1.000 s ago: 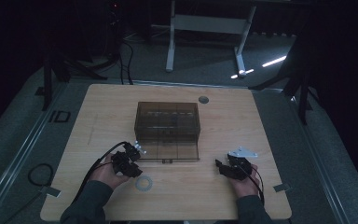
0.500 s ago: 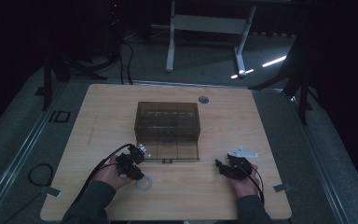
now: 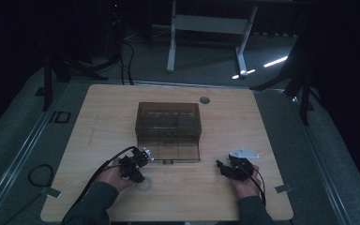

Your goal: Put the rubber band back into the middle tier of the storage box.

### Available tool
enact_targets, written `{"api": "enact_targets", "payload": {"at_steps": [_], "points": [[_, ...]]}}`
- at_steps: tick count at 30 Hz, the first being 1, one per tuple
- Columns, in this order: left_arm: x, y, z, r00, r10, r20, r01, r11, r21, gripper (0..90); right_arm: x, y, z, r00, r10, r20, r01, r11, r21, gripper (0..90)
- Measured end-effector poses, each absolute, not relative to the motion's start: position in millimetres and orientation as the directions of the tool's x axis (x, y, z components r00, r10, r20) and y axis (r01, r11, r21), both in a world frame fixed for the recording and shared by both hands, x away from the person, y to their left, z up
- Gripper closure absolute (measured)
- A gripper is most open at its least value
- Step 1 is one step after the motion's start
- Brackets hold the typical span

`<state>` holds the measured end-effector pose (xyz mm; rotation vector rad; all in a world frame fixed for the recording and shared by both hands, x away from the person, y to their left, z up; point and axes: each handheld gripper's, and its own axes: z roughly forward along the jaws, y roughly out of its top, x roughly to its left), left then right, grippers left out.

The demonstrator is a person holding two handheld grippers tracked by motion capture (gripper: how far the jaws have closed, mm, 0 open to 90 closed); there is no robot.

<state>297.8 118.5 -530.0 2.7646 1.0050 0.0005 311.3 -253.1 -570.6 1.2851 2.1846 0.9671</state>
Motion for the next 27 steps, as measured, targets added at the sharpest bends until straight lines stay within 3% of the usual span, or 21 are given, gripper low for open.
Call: {"api": "enact_targets", "payload": {"at_steps": [27], "points": [[298.6,113.7,-532.9,0.773,0.634,-0.018,0.631,-0.766,0.126,81.9,311.2,-253.2,-570.8,-0.483,0.876,-0.014,0.579,0.331,0.745,38.7]]}}
